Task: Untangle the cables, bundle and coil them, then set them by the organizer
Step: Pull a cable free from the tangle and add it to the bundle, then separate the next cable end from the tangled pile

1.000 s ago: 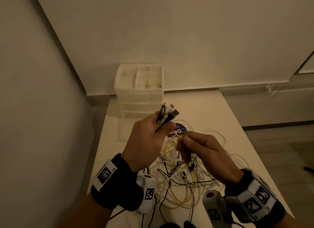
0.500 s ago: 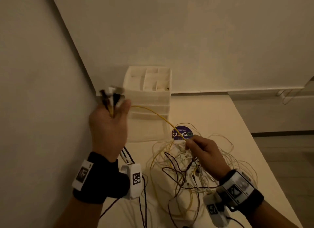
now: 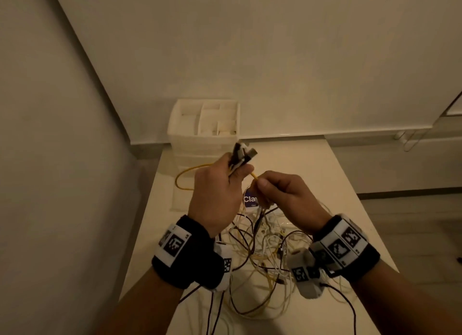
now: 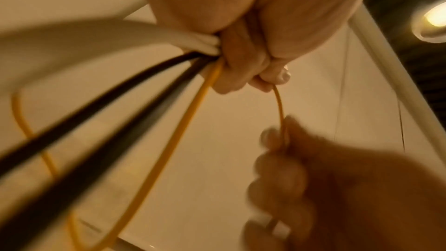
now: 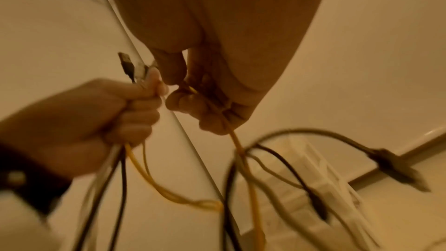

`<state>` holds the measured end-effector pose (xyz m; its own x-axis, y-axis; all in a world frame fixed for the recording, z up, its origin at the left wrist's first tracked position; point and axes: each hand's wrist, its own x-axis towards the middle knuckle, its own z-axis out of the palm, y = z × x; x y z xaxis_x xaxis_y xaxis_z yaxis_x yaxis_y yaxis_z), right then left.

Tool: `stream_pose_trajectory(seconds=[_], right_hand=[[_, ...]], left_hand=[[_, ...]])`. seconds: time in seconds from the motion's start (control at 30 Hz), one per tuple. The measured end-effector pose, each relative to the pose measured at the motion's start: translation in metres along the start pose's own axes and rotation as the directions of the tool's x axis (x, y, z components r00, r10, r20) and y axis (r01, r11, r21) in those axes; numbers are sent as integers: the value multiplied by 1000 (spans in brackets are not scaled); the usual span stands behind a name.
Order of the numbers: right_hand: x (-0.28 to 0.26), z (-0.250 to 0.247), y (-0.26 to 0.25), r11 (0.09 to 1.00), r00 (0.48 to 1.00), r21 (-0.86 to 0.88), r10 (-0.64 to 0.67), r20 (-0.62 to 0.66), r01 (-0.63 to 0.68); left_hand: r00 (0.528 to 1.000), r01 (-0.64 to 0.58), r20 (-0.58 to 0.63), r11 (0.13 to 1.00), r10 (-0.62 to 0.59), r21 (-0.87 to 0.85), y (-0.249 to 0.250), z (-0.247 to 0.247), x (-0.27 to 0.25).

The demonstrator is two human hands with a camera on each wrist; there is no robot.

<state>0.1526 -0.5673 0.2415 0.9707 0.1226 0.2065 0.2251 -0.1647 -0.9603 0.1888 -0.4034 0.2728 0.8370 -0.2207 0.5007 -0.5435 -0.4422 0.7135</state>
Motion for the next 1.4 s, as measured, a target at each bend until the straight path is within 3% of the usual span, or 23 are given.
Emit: stream_pose_trajectory(seconds=[0.13,0.27,0.33,0.4,0.47,0.63,0.7,0.77,0.83,0.9,1.1,1.27,1.4], right_hand=[[-6,6,27,993,999,-117,-34,-24,31],[-5,-2,52,945,999,-326,-33,-40,18],[-2,-6,55,949,997,-314,-39,-66,17],[5,-6,53,952,996,-305,-42,-73,18],[12,-6,53,953,997,-302,-32,-73,8],[15,-17,63,946,996,-323,13,-86,-40],[14,-20,61,939,998,-343,15,-60,-35],[16,-19,54,937,999,-349,3,-37,-16],[19,-15,47,944,1000,-330,-17,-26,7],[19,-12,40,960,999,-278,-24,-22,17],[13,-12,39,967,998,-253,-19,-53,5],[10,-4,55,897,996,-434,-86,10,82],[7,-5,82,847,998,-530,-53,-28,30]], left_hand=[[985,25,-170,995,-41,-94,10,-11,2],[917,70,-366,966,-160,-249,3,-37,15],[895,35,-429,979,-120,-201,-4,-49,19],[866,60,-464,958,-189,-280,-14,-53,18],[855,83,-456,932,-249,-354,-23,-54,15],[876,93,-460,988,-141,-125,-23,-60,8],[934,142,-321,987,-157,-70,-13,-48,1],[985,140,-97,990,-142,-24,-4,-27,-7],[993,80,82,996,-83,48,-2,-5,-8],[986,65,150,993,-79,99,-11,10,-5],[986,47,152,989,-68,139,-24,23,1],[999,-18,-37,994,22,112,-8,18,4],[971,-59,-228,997,70,57,7,-3,9]])
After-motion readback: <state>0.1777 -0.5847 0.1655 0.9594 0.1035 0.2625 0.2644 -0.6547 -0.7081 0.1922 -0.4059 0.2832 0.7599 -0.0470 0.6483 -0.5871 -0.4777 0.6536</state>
